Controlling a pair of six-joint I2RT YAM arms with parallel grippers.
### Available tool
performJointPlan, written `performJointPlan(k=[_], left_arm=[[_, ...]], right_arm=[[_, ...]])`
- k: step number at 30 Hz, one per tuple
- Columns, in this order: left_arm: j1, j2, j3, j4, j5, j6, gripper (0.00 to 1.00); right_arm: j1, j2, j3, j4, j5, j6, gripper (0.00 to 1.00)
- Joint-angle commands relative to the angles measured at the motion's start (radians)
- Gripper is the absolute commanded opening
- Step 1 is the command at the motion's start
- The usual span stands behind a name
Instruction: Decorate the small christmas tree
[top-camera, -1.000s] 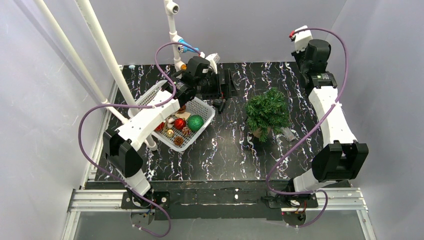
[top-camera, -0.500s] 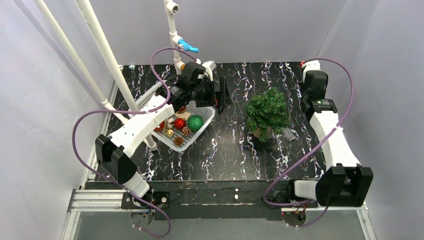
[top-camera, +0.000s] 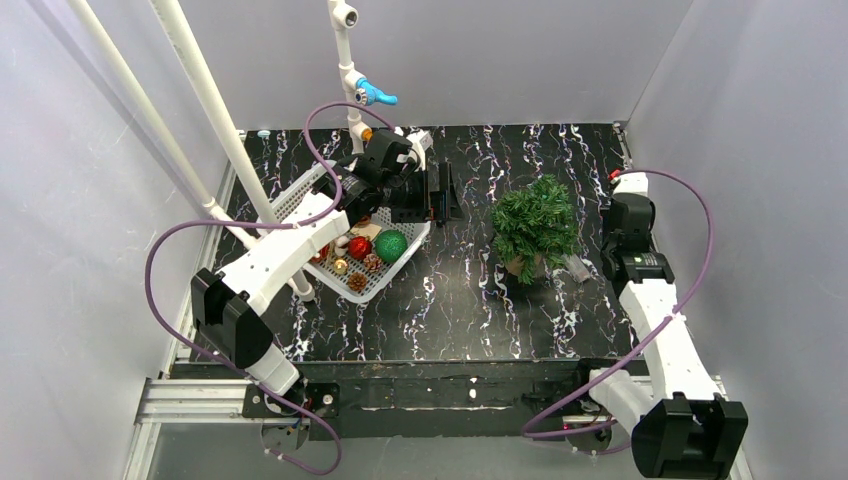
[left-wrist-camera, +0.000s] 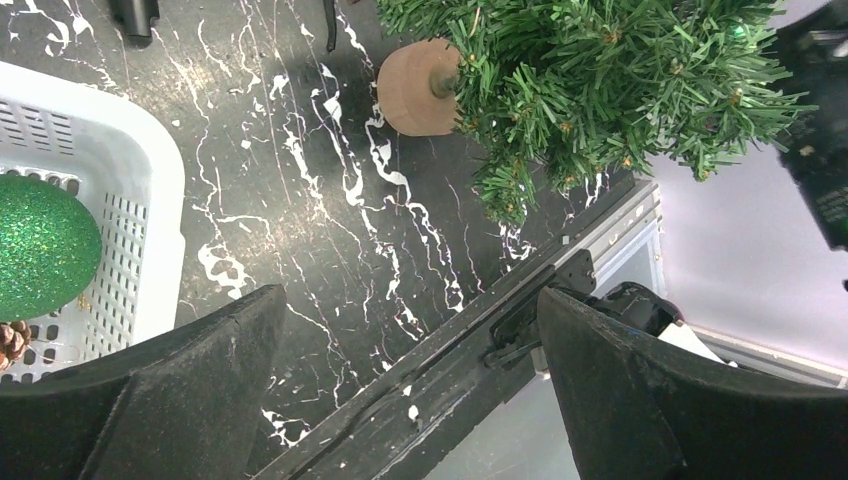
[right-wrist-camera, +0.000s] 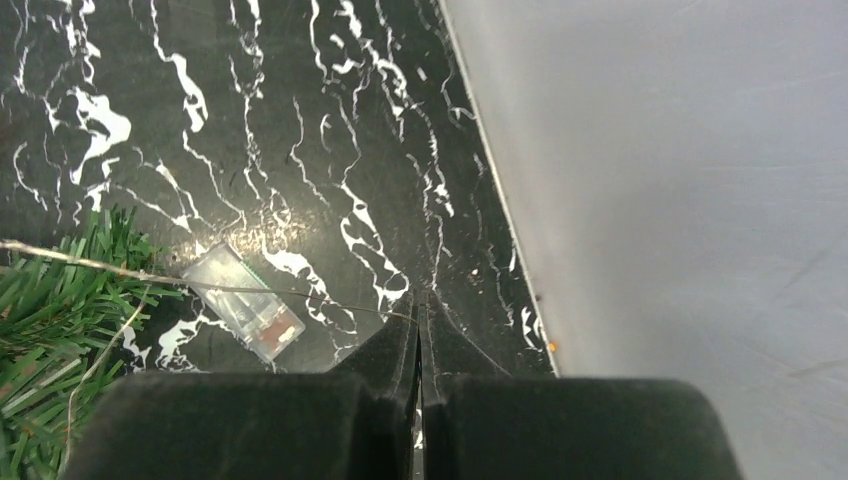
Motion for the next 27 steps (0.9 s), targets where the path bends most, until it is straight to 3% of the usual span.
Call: performJointPlan(k=[1, 7, 14, 20, 27], left_arm=[[-0.004, -0.042, -0.009, -0.033, 0.044, -0.011, 0.98], [-0.004, -0.048, -0.021, -0.032, 0.047, -0.010, 0.98], [-0.006, -0.046, -0.032, -0.021, 0.059, -0.024, 0.98], [-0.005, -0.081, -0.052, -0.017, 0.036, -0.011, 0.98], [-0.005, -0.095, -0.064, -0.026, 0.039, 0.003, 0.98]], right_arm=[[-0.004, 0.041, -0.020, 0.001, -0.026, 0.061, 0.01], [-0.006, 0.120, 0.008, -0.008, 0.091, 0.080, 0.01], [-0.010, 0.407, 0.371, -0.159, 0.138, 0.089, 0.01], [-0.092, 0.632, 0.521, -0.187, 0.096, 0.119, 0.01], [-0.105, 0.590, 0.424, -0.155, 0.093, 0.102, 0.01]])
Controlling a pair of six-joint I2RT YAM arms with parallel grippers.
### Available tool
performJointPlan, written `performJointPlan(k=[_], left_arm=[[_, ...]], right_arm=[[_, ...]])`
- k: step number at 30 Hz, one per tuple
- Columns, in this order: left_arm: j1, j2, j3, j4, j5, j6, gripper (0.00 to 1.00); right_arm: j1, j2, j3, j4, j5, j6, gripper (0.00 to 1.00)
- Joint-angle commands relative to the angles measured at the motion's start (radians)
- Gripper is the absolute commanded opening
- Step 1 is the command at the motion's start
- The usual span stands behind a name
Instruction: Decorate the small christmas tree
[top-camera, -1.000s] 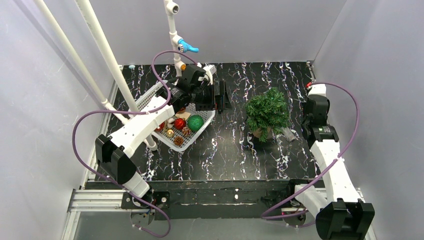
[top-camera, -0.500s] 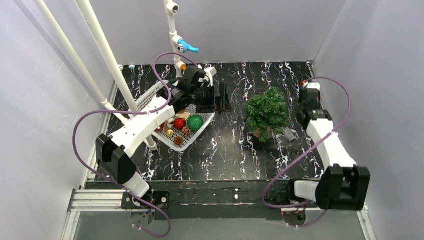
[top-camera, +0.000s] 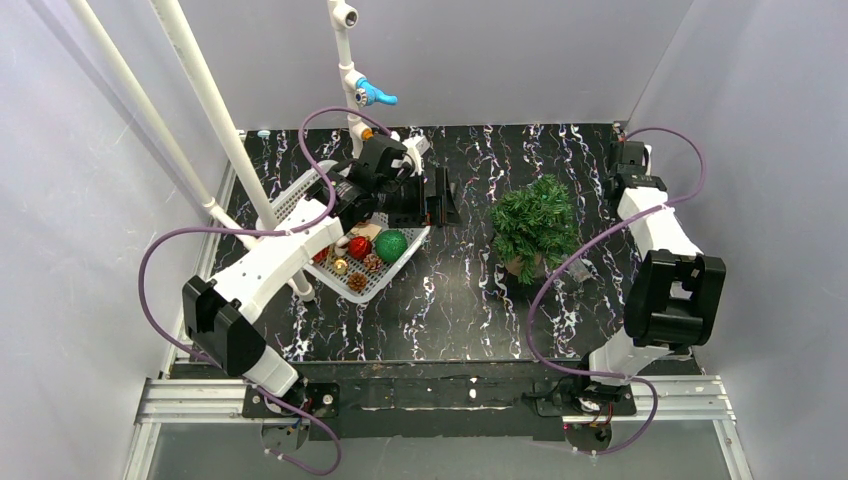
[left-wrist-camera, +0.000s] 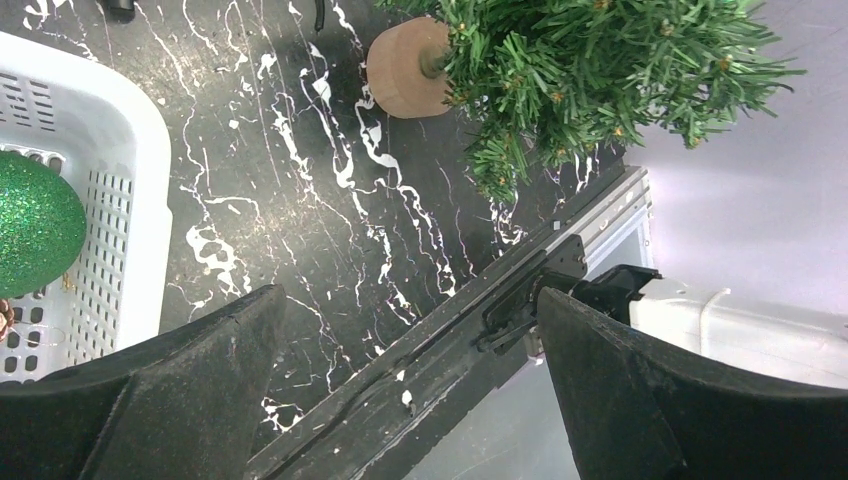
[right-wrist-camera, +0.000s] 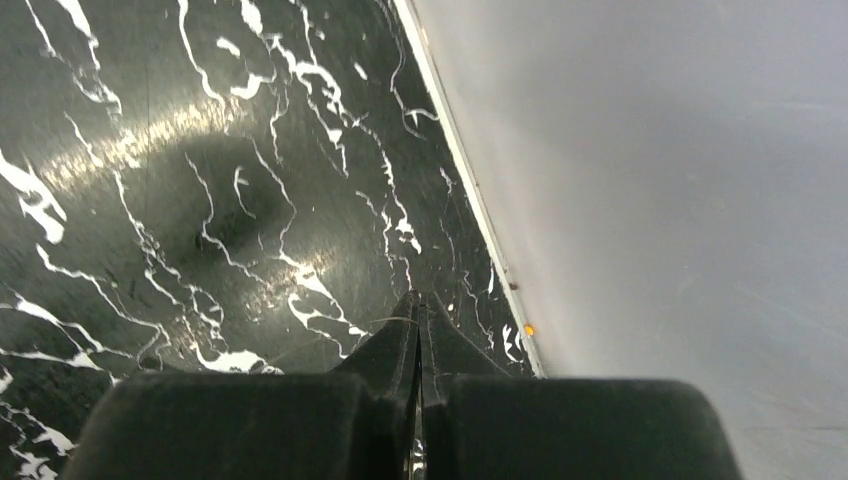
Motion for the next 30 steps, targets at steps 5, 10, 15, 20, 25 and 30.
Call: performJointPlan(k=[5, 10, 15, 20, 25, 30], left_arm=[[-0.003, -0.049, -0.014, -0.026, 0.029, 0.022, 0.98], [-0.002, -0.053, -0.015, -0.035, 0.032, 0.042, 0.98], [-0.003, -0.045, -0.012, -0.039, 0.048, 0.044, 0.98], [-0.002, -0.042, -0.014, -0.033, 0.055, 0.040, 0.98], [-0.003, -0.032, -0.013, -0.032, 0.060, 0.035, 0.98], [-0.002, -0.032, -0.017, -0.033, 0.053, 0.033, 0.98]], right_arm=[[0.005, -0.162, -0.166, 0.024, -0.019, 0.004, 0.01], [0.004, -0.300, -0.263, -0.018, -0.057, 0.077, 0.01], [0.007, -0.434, -0.303, -0.125, -0.058, 0.166, 0.01], [0.007, -0.577, -0.356, -0.139, -0.061, 0.186, 0.01], [0.006, -0.661, -0.360, -0.182, -0.085, 0.181, 0.01], [0.018, -0.728, -0.335, -0.270, -0.104, 0.173, 0.01]])
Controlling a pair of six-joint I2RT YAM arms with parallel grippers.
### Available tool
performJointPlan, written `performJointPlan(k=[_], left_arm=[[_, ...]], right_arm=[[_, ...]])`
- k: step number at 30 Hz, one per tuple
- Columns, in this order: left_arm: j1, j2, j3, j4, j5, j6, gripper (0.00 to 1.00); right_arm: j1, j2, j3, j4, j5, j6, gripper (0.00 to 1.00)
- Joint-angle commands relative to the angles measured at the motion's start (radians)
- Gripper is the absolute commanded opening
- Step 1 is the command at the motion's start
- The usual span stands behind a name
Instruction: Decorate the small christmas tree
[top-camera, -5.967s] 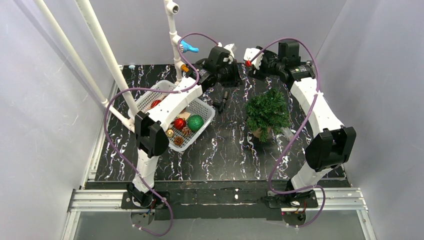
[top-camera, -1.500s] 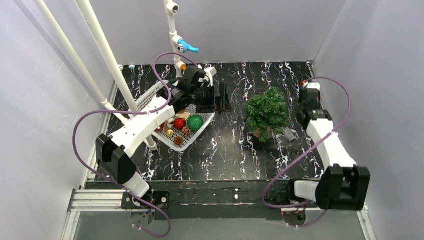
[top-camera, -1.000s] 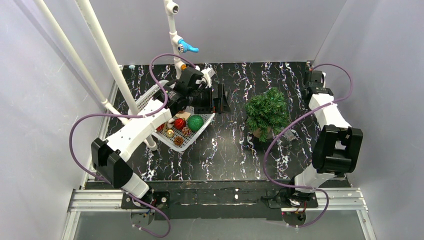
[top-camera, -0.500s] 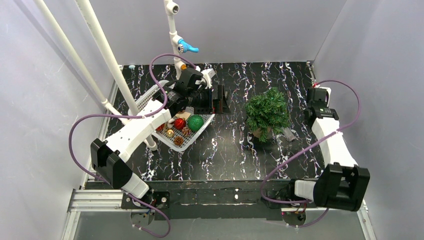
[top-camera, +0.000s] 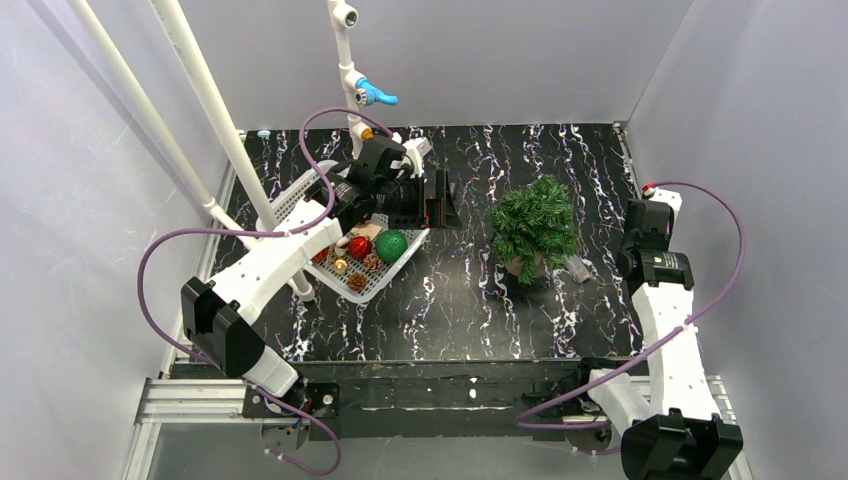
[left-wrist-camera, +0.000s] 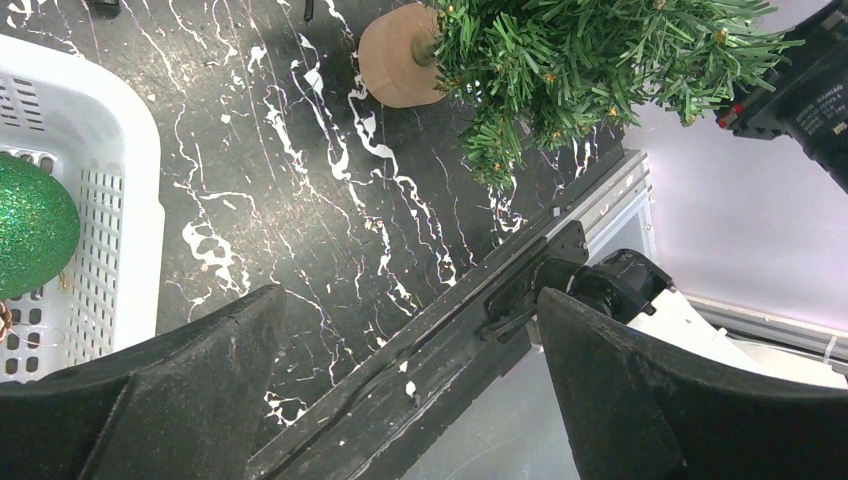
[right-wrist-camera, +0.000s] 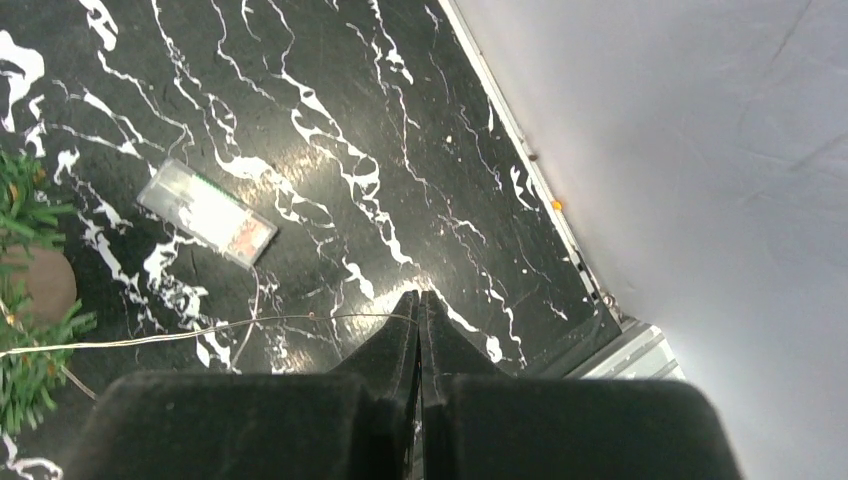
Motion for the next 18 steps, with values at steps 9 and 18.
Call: performJointPlan(k=[9, 18], left_arm=[[-0.002, 0.019, 0.052, -0.027, 0.105, -0.025, 0.98], [-0.012, 0.022, 0.067, 0.133, 0.174, -0.088, 0.98]], right_arm=[[0.017, -0.138, 0.164, -0.240, -0.138, 0.052, 0.01], [0.019, -0.078, 0.379, -0.444, -0.275, 0.148, 0.01]])
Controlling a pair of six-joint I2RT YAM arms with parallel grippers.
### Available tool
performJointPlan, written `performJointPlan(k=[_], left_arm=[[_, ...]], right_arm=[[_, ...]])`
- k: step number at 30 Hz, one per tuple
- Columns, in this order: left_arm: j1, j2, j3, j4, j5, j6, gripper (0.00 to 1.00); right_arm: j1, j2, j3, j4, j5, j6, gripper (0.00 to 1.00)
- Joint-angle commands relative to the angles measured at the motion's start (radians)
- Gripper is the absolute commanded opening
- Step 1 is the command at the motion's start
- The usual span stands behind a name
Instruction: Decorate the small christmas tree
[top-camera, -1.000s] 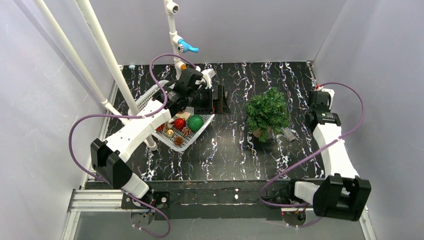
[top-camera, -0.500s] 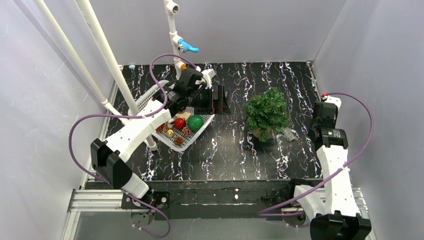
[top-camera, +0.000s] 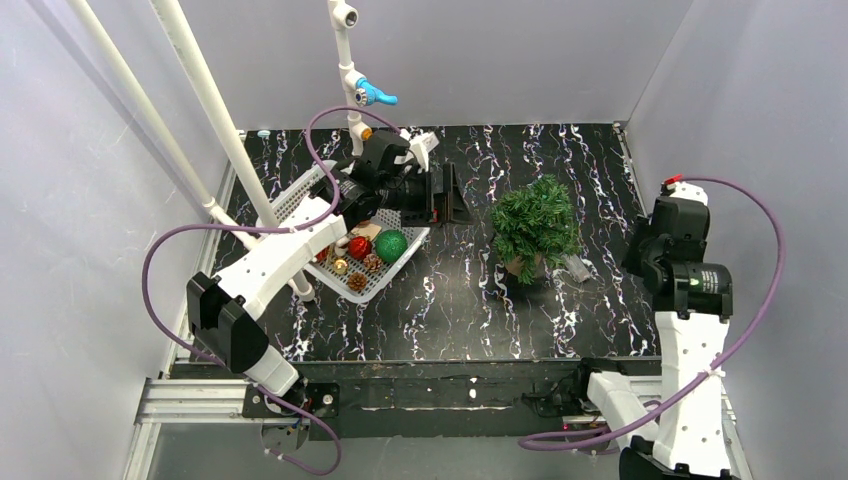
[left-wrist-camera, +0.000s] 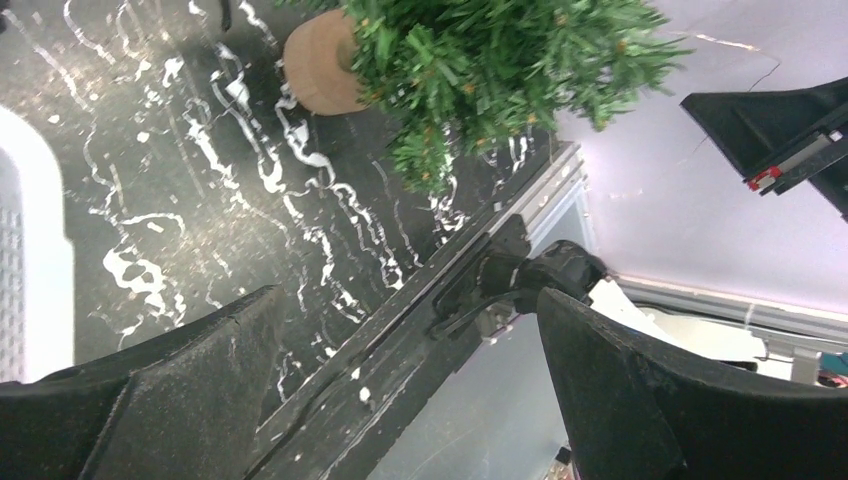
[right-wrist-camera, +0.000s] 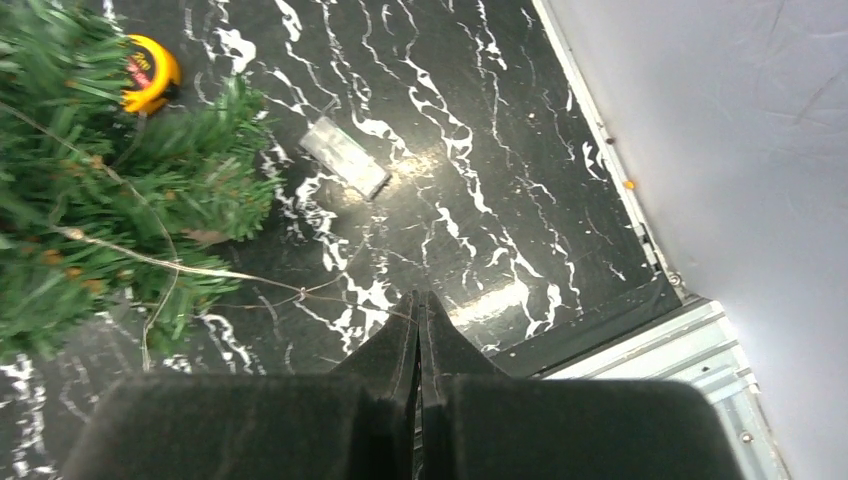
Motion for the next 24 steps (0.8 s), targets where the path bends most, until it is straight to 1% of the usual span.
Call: performJointPlan(k=[1, 4, 8, 12, 15, 18, 24], left_arm=[[-0.009, -0.006, 0.050, 0.102, 0.100, -0.044, 0.98], [-0.014, 0.003, 0.064, 0.155, 0.142, -0.078, 0.98], [-0.018, 0.001, 0.081, 0.158, 0.184, -0.088, 0.98], [-0.027, -0.023, 0.065, 0.156, 0.198, -0.082, 0.98], [-0.041, -0.028, 0.075, 0.138, 0.226, -0.091, 0.98], [-0.072, -0.015, 0.086, 0.149, 0.260, -0.123, 0.98], [-0.201, 0.018, 0.067, 0.175, 0.131, -0.159, 0.98]], right_arm=[[0.005, 0.058, 0.133, -0.145, -0.078, 0.086, 0.01], [0.005, 0.118, 0.184, -0.239, -0.109, 0.133, 0.01], [0.005, 0.163, 0.202, -0.310, -0.125, 0.208, 0.01], [0.005, 0.161, 0.185, -0.343, -0.124, 0.293, 0.01], [0.006, 0.167, 0.176, -0.363, -0.192, 0.311, 0.01], [0.005, 0.155, 0.134, -0.340, -0.231, 0.328, 0.01], [0.006, 0.151, 0.118, -0.315, -0.237, 0.336, 0.01]])
